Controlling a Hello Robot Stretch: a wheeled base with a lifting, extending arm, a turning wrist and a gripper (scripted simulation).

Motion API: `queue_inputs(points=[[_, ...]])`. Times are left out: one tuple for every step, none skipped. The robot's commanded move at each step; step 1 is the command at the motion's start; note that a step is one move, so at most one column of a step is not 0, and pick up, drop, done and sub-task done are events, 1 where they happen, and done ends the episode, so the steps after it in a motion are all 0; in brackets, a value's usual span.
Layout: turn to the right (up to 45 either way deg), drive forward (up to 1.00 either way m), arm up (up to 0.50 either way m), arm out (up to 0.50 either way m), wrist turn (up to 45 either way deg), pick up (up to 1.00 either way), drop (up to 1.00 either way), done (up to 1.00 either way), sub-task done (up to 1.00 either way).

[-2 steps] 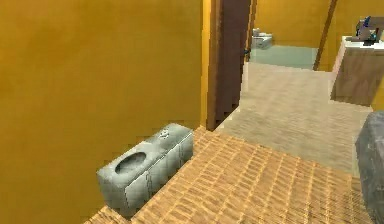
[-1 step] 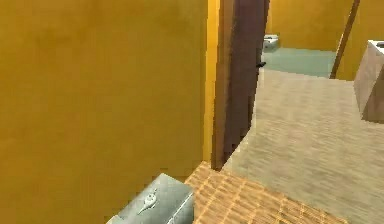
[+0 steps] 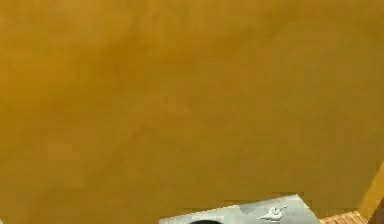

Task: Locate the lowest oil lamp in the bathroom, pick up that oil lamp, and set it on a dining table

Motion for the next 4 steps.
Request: queue_inputs(points=[[-45.0, 0.0, 0.0, 0.0, 0.0, 0.0, 0.0, 0.0, 0.0], [-12.0, 0.0, 0.0, 0.0, 0.0, 0.0, 0.0, 0.0, 0.0], [-3.0, 0.0, 0.0, 0.0, 0.0, 0.0, 0.0, 0.0, 0.0], [45.0, 0.0, 0.0, 0.0, 0.0, 0.0, 0.0, 0.0, 0.0]])
